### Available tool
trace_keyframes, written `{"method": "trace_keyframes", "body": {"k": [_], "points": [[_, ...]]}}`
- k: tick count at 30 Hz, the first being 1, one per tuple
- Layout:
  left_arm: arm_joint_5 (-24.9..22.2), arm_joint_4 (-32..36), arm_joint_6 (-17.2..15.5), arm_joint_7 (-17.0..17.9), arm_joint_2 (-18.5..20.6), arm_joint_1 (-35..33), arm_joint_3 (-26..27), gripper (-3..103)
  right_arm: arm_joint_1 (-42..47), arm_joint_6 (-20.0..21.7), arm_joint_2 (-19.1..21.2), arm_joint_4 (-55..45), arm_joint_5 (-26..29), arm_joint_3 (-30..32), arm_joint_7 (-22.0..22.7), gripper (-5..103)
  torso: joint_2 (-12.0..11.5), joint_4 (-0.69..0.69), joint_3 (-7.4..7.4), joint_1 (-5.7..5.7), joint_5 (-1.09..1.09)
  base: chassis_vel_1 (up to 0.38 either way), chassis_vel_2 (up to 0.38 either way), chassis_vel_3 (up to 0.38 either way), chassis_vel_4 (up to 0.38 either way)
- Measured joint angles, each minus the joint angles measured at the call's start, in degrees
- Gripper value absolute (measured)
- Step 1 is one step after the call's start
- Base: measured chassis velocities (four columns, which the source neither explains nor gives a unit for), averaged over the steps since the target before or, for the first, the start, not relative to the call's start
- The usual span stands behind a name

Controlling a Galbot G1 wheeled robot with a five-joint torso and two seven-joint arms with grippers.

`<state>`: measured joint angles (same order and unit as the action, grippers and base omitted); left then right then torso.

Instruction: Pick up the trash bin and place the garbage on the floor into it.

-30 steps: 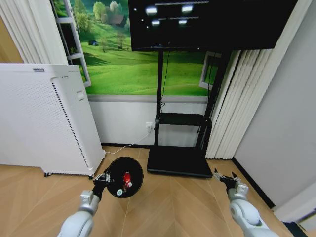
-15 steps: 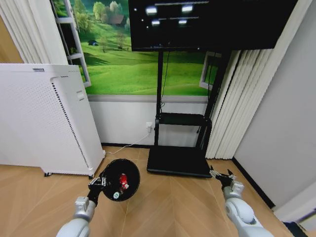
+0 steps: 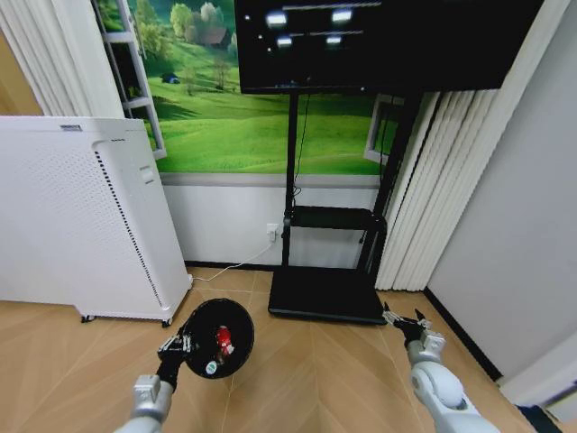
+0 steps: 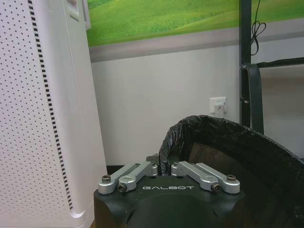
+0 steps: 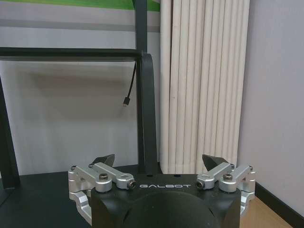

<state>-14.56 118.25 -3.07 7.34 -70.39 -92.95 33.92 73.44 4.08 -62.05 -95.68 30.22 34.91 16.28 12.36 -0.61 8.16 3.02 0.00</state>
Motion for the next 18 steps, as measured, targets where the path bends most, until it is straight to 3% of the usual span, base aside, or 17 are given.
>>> {"method": "trace_keyframes", "body": {"k": [8, 18], "points": [[0.75, 0.03, 1.06, -0.13, -1.14, -1.15, 0.82, 7, 0.0, -0.05, 0.02, 0.04, 0.02, -0.04, -0.05, 100, -0.01, 0.0, 0.0, 0.0, 0.0, -0.026, -0.031, 0.019, 0.03], [0.87, -0.59, 2.14, -0.4, -1.41, -1.17, 0.95, 7, 0.0, -0.11, 0.06, 0.06, 0.02, -0.03, -0.05, 100, -0.01, -0.02, 0.0, 0.0, 0.02, -0.153, -0.146, 0.143, 0.148]]}}
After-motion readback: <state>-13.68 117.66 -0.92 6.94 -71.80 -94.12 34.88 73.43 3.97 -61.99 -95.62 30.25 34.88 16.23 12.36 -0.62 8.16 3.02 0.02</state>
